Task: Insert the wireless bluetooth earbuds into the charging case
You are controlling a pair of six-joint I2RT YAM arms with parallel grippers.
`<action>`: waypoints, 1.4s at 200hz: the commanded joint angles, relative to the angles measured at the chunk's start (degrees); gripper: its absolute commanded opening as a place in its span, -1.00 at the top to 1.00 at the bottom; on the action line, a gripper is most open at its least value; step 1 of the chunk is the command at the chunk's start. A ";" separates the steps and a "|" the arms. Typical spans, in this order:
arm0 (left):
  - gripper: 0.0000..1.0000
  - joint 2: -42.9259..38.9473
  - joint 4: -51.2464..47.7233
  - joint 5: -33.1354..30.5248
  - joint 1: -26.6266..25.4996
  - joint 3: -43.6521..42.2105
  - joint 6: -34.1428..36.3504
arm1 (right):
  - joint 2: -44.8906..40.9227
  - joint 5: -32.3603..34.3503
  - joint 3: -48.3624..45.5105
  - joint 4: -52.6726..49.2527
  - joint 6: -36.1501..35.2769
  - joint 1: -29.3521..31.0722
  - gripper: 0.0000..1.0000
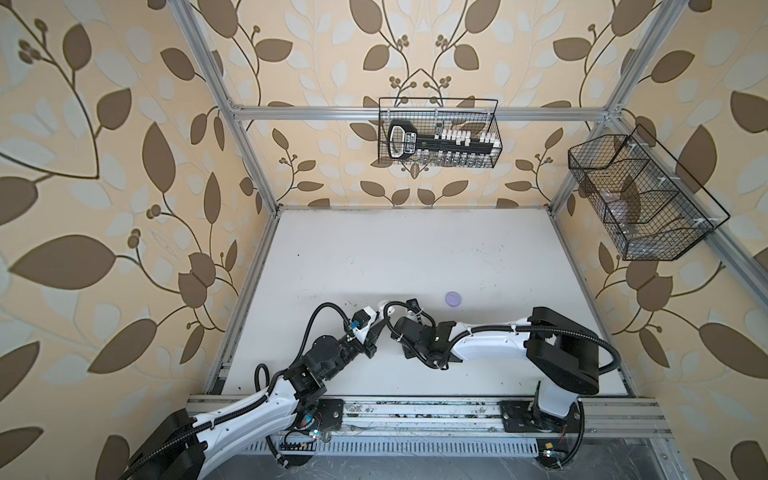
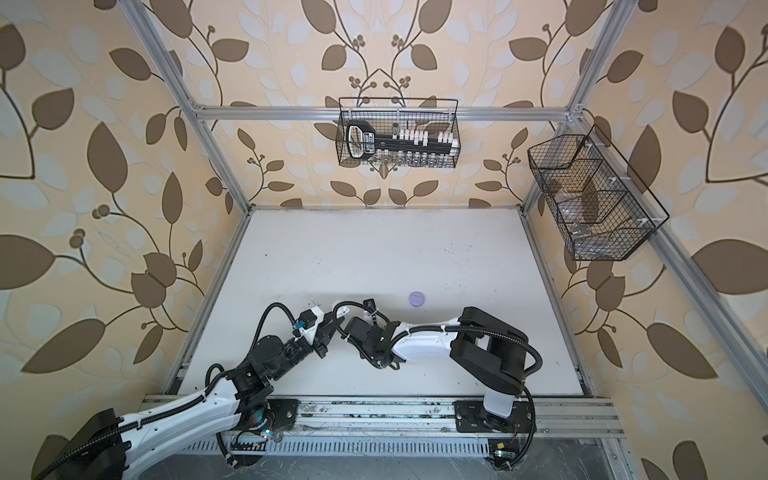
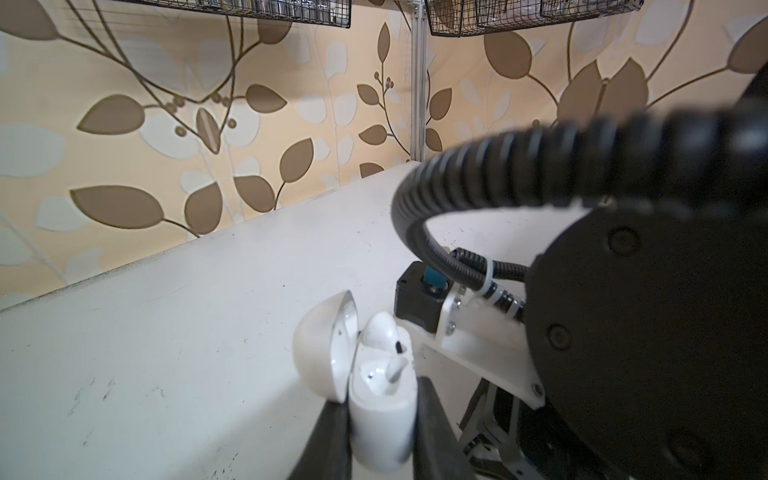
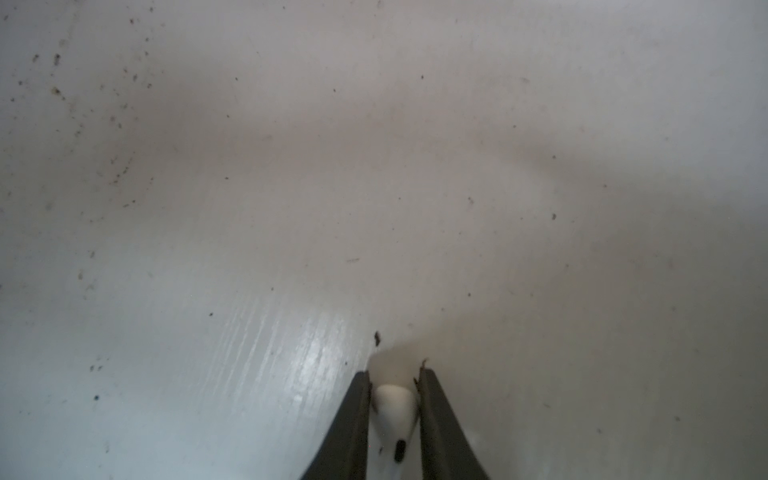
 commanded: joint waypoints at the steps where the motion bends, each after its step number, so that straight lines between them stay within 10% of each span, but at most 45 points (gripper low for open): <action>1: 1.00 -0.69 2.84 -0.77 0.61 0.18 -0.24 | 1.31 0.49 0.93 -3.00 0.79 0.33 0.54; 280: 1.00 -0.16 3.10 0.58 0.60 0.25 -0.21 | -4.41 -0.61 -2.22 1.18 -3.74 -3.27 0.86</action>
